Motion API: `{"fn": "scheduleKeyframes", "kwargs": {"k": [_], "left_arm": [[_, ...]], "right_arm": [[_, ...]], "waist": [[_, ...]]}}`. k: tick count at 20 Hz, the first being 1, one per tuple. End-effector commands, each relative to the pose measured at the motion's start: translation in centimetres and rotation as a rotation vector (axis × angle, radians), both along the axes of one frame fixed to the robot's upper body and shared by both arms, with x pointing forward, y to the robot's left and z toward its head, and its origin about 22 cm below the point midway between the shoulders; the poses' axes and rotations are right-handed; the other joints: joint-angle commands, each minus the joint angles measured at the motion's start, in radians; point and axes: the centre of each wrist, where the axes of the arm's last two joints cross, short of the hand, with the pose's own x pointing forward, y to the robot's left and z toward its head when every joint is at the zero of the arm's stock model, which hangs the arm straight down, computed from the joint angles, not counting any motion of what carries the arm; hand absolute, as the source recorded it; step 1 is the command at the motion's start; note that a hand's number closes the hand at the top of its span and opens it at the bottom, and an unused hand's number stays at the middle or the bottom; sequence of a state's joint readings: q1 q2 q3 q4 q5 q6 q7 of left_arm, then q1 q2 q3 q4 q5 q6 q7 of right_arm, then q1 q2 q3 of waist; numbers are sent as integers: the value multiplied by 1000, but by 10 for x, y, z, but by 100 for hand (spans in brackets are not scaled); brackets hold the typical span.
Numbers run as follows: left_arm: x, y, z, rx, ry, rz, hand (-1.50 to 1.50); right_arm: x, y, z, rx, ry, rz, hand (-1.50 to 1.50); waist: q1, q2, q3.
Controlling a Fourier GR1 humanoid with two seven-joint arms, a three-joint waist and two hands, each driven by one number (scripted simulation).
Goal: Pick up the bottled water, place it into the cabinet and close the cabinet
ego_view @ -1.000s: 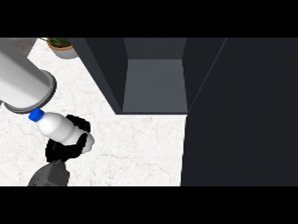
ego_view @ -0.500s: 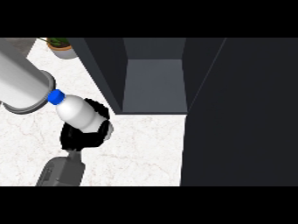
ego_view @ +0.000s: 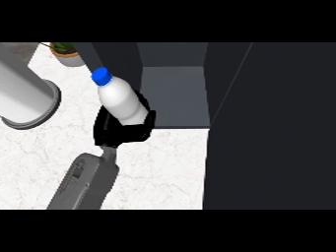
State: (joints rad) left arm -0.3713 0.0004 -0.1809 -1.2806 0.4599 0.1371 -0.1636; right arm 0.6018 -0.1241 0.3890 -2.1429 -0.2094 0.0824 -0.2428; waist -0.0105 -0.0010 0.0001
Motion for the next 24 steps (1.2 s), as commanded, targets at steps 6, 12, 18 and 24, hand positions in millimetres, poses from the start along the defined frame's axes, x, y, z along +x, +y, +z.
{"fn": "scheduleKeyframes", "kwargs": {"k": [6,12,18,24], "left_arm": [[37,-46,33,196,-80,64,150],[52,-61,56,271,-83,139,150],[64,-56,61,353,-64,226,150],[65,-44,41,448,-35,303,150]], "right_arm": [[15,14,-14,12,3,7,-150],[13,0,-4,1,6,29,-150],[20,15,-14,15,14,47,-150],[17,3,-1,17,-3,49,-150]], "waist": [[-12,5,0],[-25,7,1],[-41,15,1],[-63,21,0]]}}
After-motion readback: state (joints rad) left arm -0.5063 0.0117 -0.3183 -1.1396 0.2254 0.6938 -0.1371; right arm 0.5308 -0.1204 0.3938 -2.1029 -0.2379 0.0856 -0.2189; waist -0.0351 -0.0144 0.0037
